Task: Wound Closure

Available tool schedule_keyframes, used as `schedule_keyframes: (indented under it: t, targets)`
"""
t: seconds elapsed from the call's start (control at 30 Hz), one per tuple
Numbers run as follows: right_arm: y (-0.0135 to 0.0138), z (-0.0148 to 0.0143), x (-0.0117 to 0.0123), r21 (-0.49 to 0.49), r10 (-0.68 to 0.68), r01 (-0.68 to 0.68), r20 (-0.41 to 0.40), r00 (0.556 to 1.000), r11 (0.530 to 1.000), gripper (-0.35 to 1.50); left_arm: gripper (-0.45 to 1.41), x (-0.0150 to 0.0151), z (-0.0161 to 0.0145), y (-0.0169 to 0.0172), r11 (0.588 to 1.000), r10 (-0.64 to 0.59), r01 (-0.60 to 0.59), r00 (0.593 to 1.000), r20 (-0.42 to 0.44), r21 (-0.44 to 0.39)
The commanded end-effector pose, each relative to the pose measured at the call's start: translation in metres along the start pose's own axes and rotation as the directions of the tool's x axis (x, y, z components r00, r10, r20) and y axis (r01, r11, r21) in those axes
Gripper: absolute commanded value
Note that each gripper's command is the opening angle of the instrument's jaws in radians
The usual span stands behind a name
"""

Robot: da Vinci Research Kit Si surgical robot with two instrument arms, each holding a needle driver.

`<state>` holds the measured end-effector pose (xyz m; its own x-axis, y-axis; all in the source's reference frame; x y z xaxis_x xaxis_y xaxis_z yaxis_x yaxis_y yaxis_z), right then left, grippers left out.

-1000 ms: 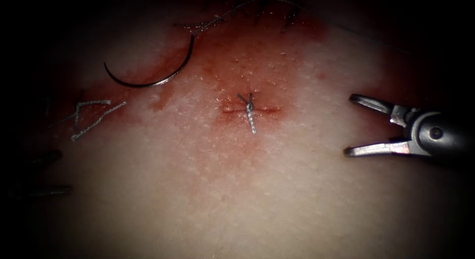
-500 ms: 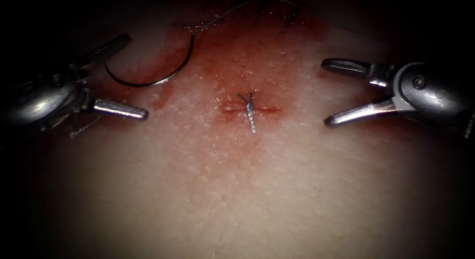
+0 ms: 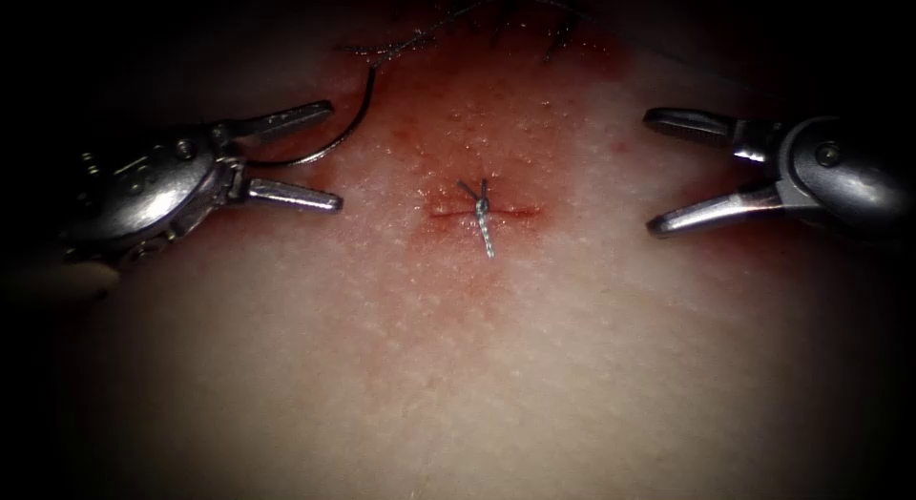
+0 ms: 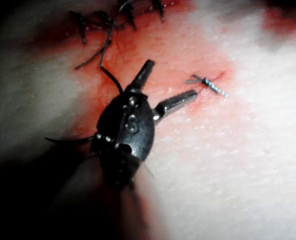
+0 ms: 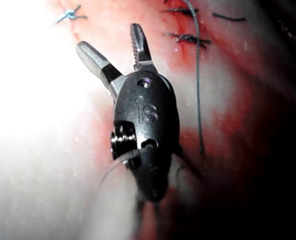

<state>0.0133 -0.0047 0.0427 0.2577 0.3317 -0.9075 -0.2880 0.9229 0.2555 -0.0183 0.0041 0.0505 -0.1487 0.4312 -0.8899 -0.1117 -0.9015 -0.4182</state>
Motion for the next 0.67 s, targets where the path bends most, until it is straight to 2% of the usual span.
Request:
schedule_keyframes:
  t: [0.03, 0.3, 0.67]
  targets:
    - [0.0, 0.0009, -0.0005, 0.004, -0.001, 0.001, 0.001, 1.0, 1.0, 0.88, 0.71, -0.0007, 0.0007, -0.0001, 1.0, -0.006, 0.006, 1.0, 0.015, 0.004]
    - [-0.0001, 0.0005, -0.0007, 0.017, -0.005, 0.005, 0.012, 1.0, 1.0, 0.88, 0.88, -0.0003, 0.0005, 0.0013, 0.998, -0.049, 0.045, 0.992, 0.114, 0.039]
    - [-0.0003, 0.0006, -0.0009, 0.021, -0.008, 0.008, 0.019, 1.0, 1.0, 0.88, 0.91, -0.0001, 0.0003, 0.0017, 0.998, -0.05, 0.046, 0.991, 0.122, 0.042]
